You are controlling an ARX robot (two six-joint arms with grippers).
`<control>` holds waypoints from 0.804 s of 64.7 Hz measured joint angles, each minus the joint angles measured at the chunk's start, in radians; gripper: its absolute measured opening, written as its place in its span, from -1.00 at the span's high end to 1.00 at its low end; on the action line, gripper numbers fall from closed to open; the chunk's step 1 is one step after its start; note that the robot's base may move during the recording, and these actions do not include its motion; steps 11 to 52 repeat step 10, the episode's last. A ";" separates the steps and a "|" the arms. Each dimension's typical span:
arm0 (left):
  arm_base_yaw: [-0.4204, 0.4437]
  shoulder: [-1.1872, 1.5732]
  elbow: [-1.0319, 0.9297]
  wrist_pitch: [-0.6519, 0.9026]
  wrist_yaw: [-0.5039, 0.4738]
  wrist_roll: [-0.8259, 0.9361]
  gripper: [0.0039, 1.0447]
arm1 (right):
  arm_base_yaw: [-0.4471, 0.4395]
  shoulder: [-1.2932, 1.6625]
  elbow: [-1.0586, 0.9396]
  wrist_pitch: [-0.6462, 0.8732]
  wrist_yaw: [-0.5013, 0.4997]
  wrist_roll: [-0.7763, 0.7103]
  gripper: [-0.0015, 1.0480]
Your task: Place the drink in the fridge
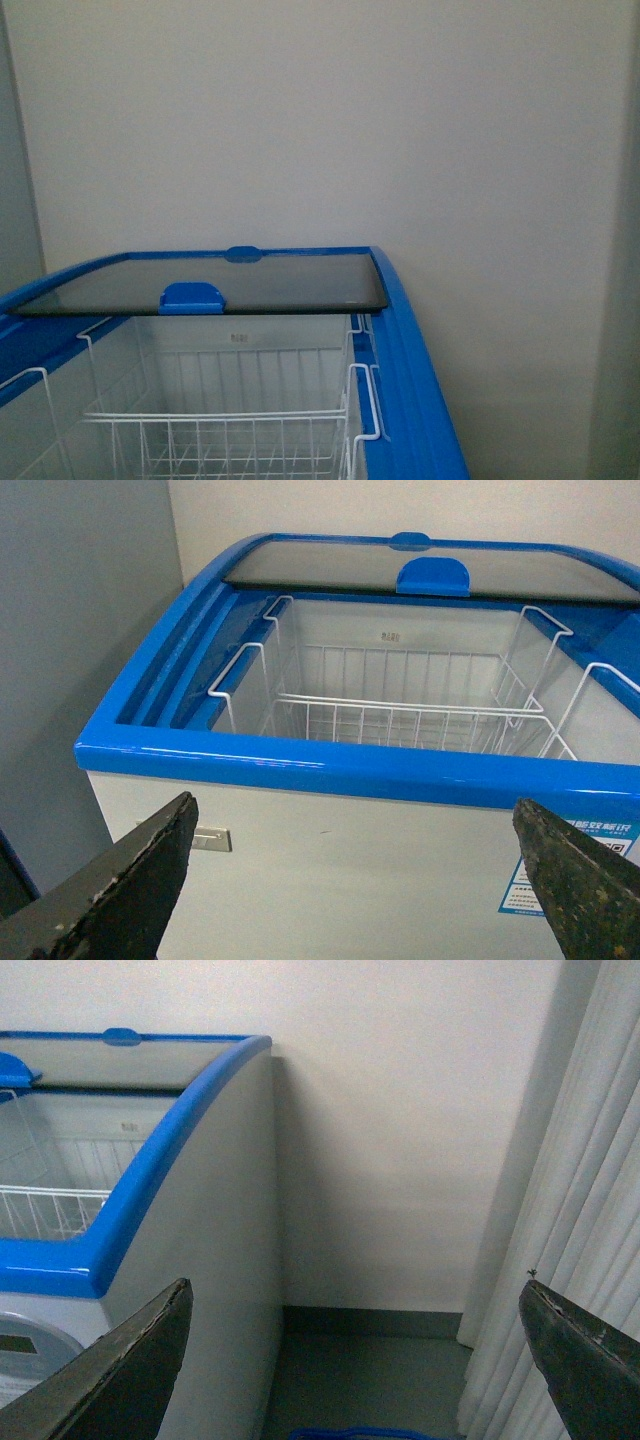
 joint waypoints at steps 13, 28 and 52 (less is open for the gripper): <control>0.000 0.000 0.000 0.000 0.000 0.000 -0.85 | 0.000 0.000 0.000 0.000 0.000 0.000 -0.86; 0.000 0.000 0.000 0.000 0.000 0.000 -0.85 | 0.000 0.000 0.000 0.000 0.000 0.000 -0.86; 0.000 0.000 0.000 0.000 0.000 0.000 -0.85 | 0.000 0.000 0.000 0.000 0.000 0.000 -0.86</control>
